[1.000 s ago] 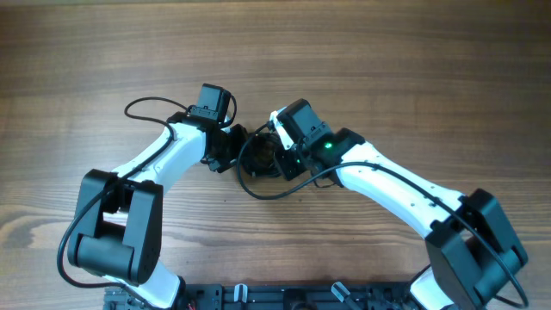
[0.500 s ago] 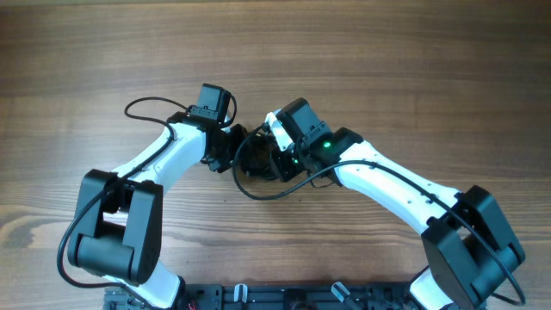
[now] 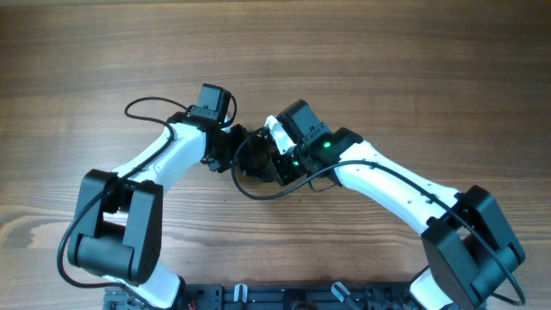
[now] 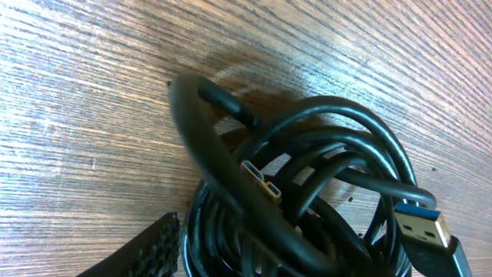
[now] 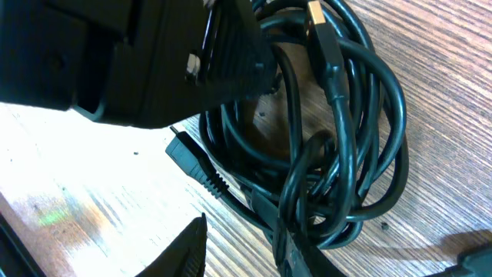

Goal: Untangle cables

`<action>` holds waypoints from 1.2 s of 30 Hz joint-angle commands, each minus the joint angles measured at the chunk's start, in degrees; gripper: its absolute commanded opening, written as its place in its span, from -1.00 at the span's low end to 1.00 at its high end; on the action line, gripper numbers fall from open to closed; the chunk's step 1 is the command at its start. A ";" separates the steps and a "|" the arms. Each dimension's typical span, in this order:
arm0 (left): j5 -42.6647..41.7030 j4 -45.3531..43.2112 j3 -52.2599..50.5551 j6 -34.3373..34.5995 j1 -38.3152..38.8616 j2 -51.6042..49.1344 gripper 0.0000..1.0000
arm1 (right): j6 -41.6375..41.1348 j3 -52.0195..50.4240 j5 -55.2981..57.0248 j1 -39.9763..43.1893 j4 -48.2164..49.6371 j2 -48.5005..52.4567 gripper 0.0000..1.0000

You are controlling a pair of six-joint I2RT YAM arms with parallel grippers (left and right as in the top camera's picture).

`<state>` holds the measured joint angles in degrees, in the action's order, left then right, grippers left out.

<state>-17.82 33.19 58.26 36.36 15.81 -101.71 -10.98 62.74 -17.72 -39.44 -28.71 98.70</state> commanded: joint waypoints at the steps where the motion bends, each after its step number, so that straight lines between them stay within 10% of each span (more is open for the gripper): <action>1: 0.92 -0.02 0.09 0.13 0.22 -0.57 0.10 | -1.18 0.35 2.71 0.13 -1.92 0.90 -0.38; 36: 0.92 -0.04 0.09 0.13 0.22 -0.57 0.08 | 14.01 1.31 16.41 0.13 9.33 2.36 -0.43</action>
<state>-17.82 33.19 58.26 36.36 15.81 -101.71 1.56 62.78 -3.11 -39.44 -19.20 101.06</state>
